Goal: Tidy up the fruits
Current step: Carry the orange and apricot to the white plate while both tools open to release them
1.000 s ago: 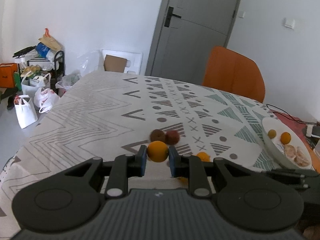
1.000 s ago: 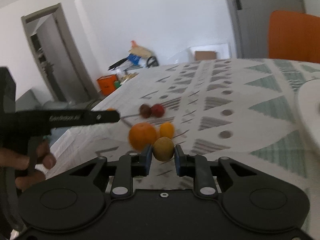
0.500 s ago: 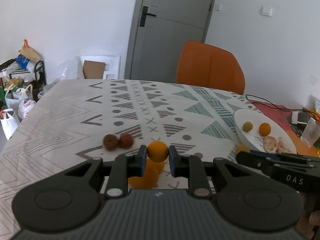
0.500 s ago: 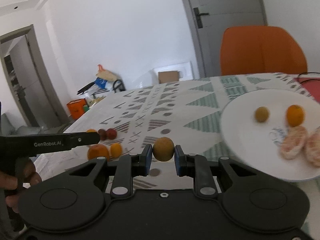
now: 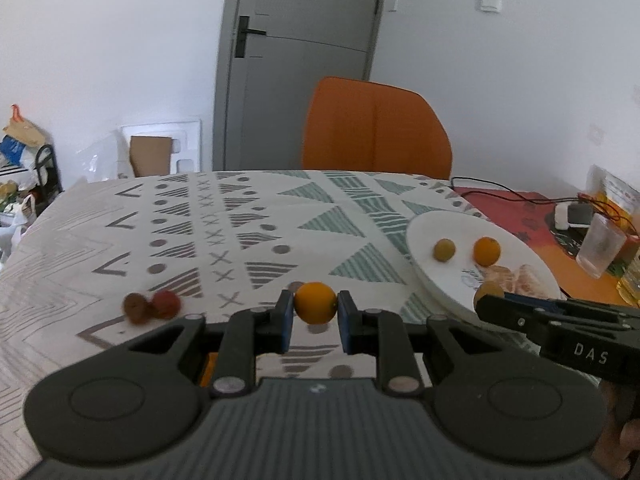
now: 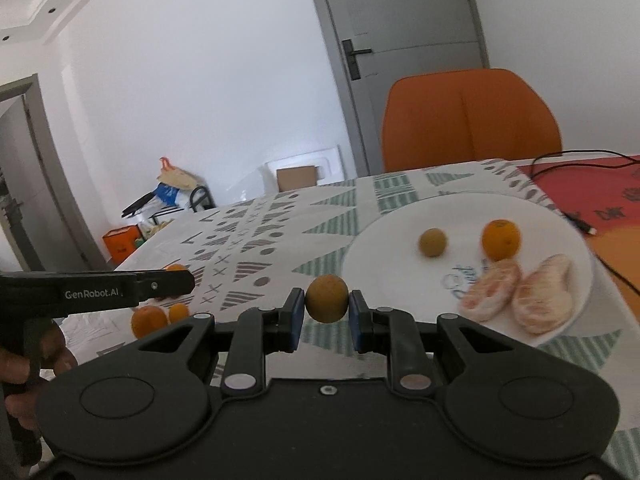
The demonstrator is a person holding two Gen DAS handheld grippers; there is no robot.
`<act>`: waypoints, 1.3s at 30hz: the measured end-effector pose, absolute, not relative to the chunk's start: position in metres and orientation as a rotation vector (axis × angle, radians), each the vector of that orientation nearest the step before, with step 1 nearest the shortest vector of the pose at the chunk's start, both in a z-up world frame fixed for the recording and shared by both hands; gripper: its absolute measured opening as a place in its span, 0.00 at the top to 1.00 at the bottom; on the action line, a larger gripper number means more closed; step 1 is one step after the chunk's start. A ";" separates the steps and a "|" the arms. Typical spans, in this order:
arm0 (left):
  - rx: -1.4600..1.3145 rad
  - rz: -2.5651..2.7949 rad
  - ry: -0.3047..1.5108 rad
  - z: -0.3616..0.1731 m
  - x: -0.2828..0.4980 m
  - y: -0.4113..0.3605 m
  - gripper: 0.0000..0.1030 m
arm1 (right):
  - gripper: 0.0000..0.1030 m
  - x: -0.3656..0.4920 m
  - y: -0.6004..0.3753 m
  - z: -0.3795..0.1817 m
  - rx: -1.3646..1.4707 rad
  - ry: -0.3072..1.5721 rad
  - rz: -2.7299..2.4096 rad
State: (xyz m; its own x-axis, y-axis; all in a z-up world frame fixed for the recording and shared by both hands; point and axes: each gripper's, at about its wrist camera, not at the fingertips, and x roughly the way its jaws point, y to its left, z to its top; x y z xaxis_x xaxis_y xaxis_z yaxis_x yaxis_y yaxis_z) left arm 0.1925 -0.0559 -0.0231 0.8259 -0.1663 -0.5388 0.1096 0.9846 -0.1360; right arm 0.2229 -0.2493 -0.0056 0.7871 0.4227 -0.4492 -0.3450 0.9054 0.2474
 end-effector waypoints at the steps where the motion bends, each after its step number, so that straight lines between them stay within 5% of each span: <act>1: -0.096 -0.152 0.582 -0.023 0.194 -0.060 0.79 | 0.79 0.223 -0.253 -0.005 0.159 0.518 0.410; 39: -0.024 -0.306 0.591 -0.026 0.240 -0.148 0.75 | 0.79 0.235 -0.303 -0.023 0.222 0.559 0.325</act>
State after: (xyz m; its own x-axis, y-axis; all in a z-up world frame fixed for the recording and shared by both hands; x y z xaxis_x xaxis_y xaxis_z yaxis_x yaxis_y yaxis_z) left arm 0.2405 -0.1478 -0.0256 0.7869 -0.2906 -0.5444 0.2768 0.9547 -0.1095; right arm 0.2345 -0.3034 -0.0229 0.7988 0.3601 -0.4819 -0.2405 0.9254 0.2928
